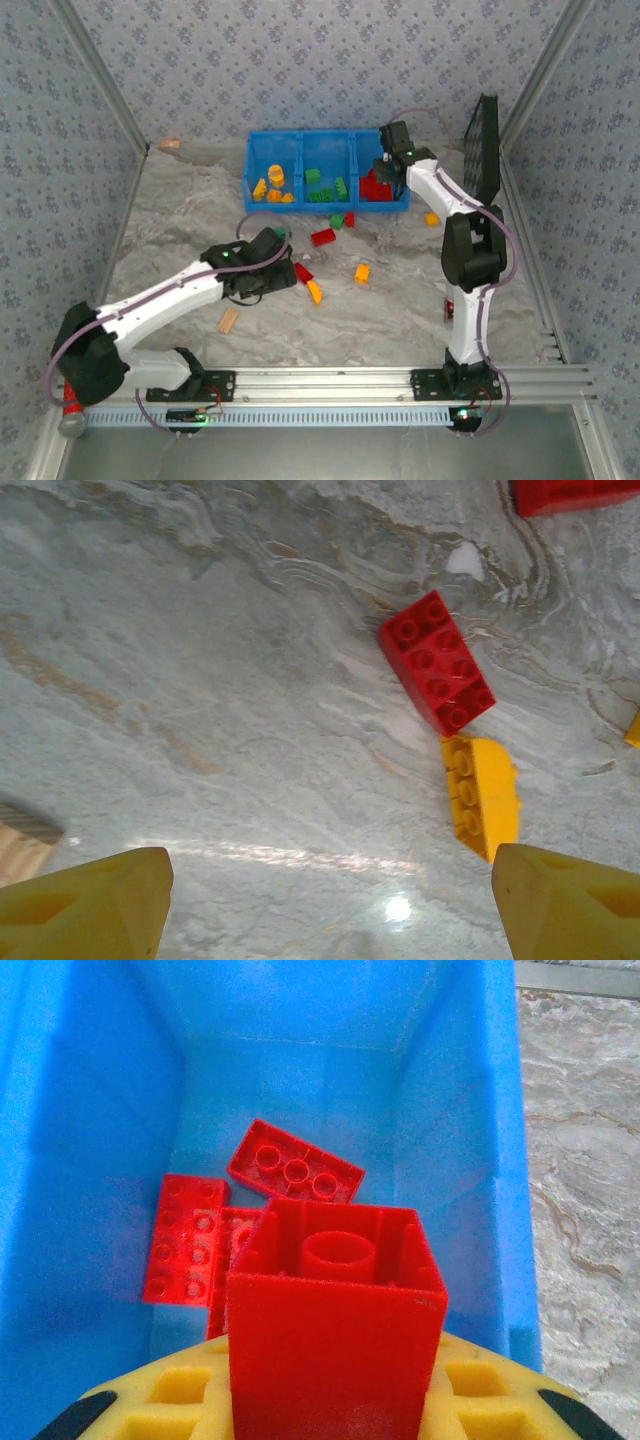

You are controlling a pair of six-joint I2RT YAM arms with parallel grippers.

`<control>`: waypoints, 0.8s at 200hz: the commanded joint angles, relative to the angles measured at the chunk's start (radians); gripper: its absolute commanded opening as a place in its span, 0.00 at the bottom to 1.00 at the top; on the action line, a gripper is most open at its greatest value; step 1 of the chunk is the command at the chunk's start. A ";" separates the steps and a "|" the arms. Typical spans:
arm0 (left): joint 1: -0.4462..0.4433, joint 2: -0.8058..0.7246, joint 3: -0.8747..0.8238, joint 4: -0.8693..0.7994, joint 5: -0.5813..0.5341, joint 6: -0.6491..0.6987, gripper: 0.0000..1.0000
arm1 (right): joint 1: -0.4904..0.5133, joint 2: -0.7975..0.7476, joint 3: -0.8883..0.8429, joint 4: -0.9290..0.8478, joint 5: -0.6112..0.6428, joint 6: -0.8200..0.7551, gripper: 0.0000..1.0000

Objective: Sort the legos into containers by color
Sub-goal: Place the lego in the container.

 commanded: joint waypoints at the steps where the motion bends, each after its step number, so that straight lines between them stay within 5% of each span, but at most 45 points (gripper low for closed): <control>1: -0.035 0.068 0.075 0.034 -0.020 -0.061 0.83 | -0.016 0.062 0.074 -0.021 -0.044 -0.019 0.25; 52: -0.089 0.243 0.151 0.064 0.054 -0.095 0.83 | -0.033 0.123 0.102 -0.032 -0.055 -0.009 0.29; 131: -0.100 0.470 0.275 0.093 0.171 -0.083 0.79 | -0.035 0.091 0.074 -0.014 -0.060 0.006 0.53; 160: -0.100 0.516 0.281 0.084 0.190 -0.079 0.73 | -0.035 0.043 0.030 0.006 -0.066 0.012 0.54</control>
